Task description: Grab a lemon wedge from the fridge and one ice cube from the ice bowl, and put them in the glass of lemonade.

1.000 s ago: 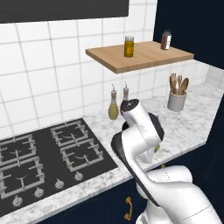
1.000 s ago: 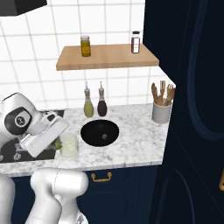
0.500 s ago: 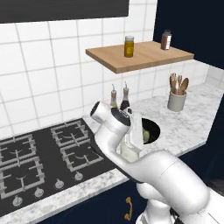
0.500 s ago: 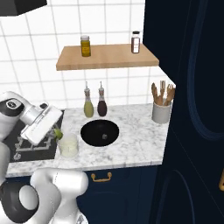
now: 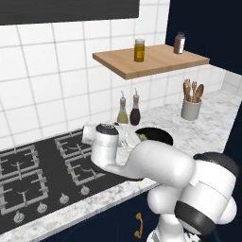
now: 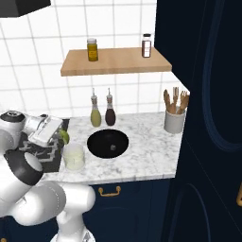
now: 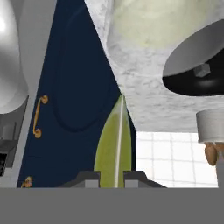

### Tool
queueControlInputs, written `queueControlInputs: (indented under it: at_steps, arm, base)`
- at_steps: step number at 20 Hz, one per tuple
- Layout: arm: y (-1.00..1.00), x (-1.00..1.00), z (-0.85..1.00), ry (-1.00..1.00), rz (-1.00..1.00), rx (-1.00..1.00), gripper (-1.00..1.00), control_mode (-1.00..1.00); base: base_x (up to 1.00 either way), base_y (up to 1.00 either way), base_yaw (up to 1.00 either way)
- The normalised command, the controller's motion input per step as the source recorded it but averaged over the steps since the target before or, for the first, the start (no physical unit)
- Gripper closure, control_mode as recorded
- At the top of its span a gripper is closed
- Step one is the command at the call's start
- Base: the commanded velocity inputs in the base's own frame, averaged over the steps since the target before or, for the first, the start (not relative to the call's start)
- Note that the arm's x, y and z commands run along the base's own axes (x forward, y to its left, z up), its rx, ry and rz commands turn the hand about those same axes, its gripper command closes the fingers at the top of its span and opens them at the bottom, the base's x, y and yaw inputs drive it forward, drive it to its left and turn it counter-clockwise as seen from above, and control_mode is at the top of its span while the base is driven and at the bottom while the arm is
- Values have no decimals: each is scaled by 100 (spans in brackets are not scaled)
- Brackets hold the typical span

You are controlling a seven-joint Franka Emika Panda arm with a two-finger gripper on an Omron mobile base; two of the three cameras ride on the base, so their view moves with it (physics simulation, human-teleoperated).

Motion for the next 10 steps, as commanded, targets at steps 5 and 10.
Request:
queueControlInputs:
  at_steps: [5, 10]
  arm:
    - [-2, 3, -30, 11, 22, -13, 100, -100]
    - [-10, 5, -50, 0, 12, -1, 100, -100]
  base:
    - [0, 0, 0]
    - [0, 0, 0]
